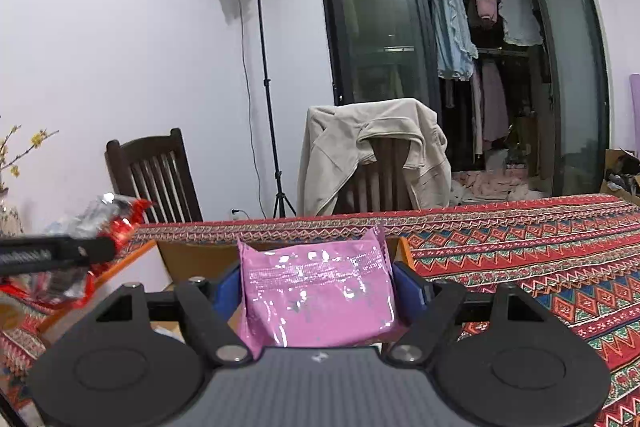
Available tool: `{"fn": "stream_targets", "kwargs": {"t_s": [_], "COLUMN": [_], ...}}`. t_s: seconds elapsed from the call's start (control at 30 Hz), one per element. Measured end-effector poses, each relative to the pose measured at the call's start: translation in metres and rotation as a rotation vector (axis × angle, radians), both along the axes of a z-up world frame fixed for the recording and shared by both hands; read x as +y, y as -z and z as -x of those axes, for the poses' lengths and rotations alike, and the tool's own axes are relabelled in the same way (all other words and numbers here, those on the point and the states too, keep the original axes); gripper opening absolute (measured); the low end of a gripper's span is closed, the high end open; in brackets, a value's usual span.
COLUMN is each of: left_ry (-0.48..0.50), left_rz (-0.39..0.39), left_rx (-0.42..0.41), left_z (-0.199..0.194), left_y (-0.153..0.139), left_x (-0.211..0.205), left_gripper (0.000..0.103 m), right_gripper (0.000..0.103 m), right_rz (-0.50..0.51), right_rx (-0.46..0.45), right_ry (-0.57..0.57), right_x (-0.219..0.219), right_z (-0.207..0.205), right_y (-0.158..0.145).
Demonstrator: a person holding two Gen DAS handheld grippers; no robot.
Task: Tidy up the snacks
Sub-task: 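Lower both held snacks into the box and open both grippers, then withdraw both tools from the box back toward the snack pile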
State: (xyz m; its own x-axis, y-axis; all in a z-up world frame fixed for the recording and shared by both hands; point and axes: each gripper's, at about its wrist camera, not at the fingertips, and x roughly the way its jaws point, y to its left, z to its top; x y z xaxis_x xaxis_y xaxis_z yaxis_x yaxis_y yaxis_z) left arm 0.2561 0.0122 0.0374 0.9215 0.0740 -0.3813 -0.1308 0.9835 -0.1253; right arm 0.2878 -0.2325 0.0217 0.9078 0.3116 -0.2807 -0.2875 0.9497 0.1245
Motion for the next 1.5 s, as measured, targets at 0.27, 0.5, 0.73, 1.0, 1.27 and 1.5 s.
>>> {"fn": "stream_targets", "kwargs": {"t_s": [0.27,0.5,0.73,1.0,1.27,1.5], "left_ry": [0.011,0.012,-0.002,0.0,-0.004,0.008], "left_rz": [0.007,0.006,0.003,0.0,0.016,0.008], "left_rx": [0.017,-0.024,-0.083,-0.108,-0.169,-0.187], "left_z": [-0.001,0.005,0.017,0.029,0.063,0.099], "left_y": [0.016,0.016,0.01,0.003,-0.034,-0.05], "left_x": [0.001,-0.001,-0.002,-0.008,-0.019,-0.02], "left_gripper": [0.066,0.092,0.103,0.103,0.103,0.103], "right_gripper": [0.076,0.093,0.103,0.103,0.103,0.103], "right_rz": [-0.008,-0.002,-0.014,-0.018,0.028,0.047], "right_rx": [0.039,0.054,0.045,0.034,0.007,0.014], "right_ry": [-0.023,-0.021,-0.014,-0.014,0.016,-0.013], "right_x": [-0.002,0.0,-0.003,-0.004,-0.004,-0.009], "right_z": [-0.006,-0.006,-0.003,0.003,0.027,0.061], "right_y": [0.013,0.021,0.022,0.017,-0.008,-0.025]}}
